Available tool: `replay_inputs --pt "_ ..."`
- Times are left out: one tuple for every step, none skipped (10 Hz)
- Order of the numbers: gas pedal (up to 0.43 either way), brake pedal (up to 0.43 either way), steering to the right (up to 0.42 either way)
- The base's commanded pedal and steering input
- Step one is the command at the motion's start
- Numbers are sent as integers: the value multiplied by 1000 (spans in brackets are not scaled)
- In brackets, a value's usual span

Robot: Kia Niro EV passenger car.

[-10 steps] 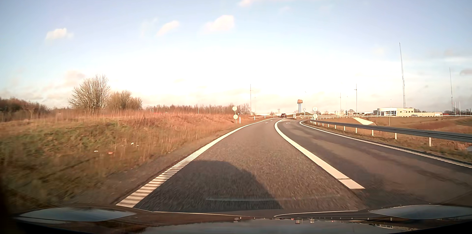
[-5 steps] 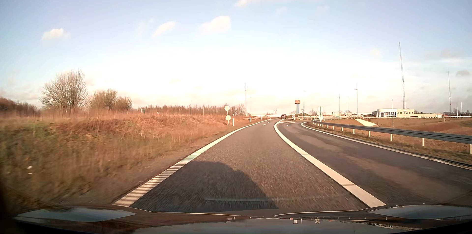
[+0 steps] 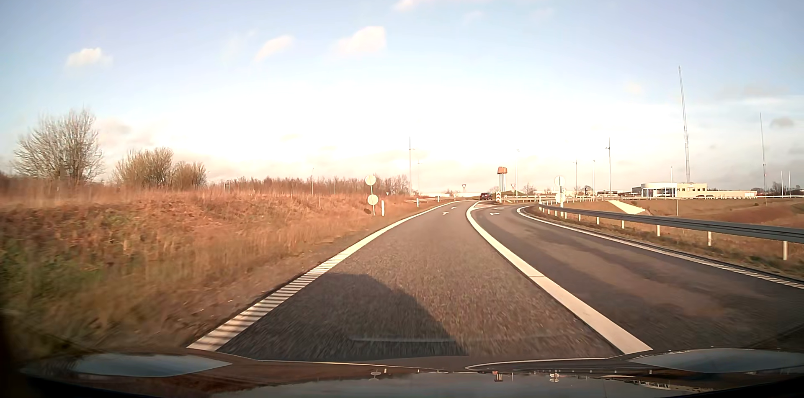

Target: Follow the waypoints while adhering to traffic rules and regulations

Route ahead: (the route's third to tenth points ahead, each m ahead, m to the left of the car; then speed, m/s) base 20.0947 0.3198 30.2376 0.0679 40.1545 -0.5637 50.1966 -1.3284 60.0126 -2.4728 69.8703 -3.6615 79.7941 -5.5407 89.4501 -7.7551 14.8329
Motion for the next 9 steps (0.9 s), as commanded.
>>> replay_inputs --pt "189 0 12" --pt "189 0 12" --pt "197 0 12" --pt "197 0 12" --pt "197 0 12" --pt "197 0 12" --pt "197 0 12" --pt "197 0 12" --pt "197 0 11"
